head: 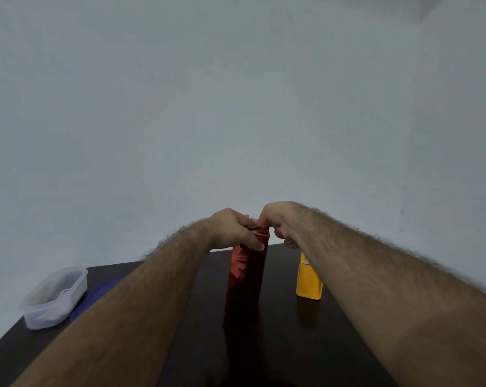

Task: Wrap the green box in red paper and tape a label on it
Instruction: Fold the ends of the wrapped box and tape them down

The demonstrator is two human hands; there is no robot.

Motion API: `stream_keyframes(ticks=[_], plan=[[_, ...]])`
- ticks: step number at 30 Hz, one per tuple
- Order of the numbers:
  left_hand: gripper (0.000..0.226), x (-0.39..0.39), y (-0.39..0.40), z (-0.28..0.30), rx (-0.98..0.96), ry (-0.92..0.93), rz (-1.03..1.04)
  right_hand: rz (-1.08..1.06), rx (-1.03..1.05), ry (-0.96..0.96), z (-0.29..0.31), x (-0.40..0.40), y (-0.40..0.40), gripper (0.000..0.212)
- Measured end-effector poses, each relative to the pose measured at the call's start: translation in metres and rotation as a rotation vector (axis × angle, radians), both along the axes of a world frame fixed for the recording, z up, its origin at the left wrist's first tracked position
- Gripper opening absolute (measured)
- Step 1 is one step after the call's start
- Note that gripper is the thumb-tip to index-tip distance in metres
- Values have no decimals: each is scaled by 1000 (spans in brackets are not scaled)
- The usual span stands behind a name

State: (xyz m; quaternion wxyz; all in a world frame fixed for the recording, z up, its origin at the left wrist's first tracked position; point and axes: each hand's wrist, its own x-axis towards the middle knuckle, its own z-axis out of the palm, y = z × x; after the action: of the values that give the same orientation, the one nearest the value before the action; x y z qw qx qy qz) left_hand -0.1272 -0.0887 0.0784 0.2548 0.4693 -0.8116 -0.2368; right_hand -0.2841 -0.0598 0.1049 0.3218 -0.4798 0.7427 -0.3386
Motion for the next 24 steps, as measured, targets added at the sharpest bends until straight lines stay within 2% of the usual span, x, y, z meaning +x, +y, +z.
stream_keyframes(ticks=[2,6,7,10,13,15,17,19,23,24], plan=[[62,0,0,-1,7,23,-5,30,-40,23,2,1,3,26],[65,-2,0,-4,28,68,-5,143,-184,-106,0,-1,11,24],[64,-2,0,-4,24,75,-4,155,-174,-91,1,-2,16,26],[64,-4,2,-6,16,84,-11,154,-89,128,7,1,27,39],[73,-7,4,-10,7,116,-9,79,-78,168,11,-3,28,36],[72,-7,6,-12,-5,135,-1,77,-54,81,8,-4,27,19],[57,-3,7,-14,-1,170,-17,57,-33,-92,-2,-8,23,52],[54,1,8,-18,-1,184,-44,-26,1,-243,-14,-9,20,61],[60,0,7,-22,-58,165,-26,-94,-58,-419,-24,1,10,25],[62,-1,7,-23,-68,150,-20,-97,-98,-436,-24,3,6,24]])
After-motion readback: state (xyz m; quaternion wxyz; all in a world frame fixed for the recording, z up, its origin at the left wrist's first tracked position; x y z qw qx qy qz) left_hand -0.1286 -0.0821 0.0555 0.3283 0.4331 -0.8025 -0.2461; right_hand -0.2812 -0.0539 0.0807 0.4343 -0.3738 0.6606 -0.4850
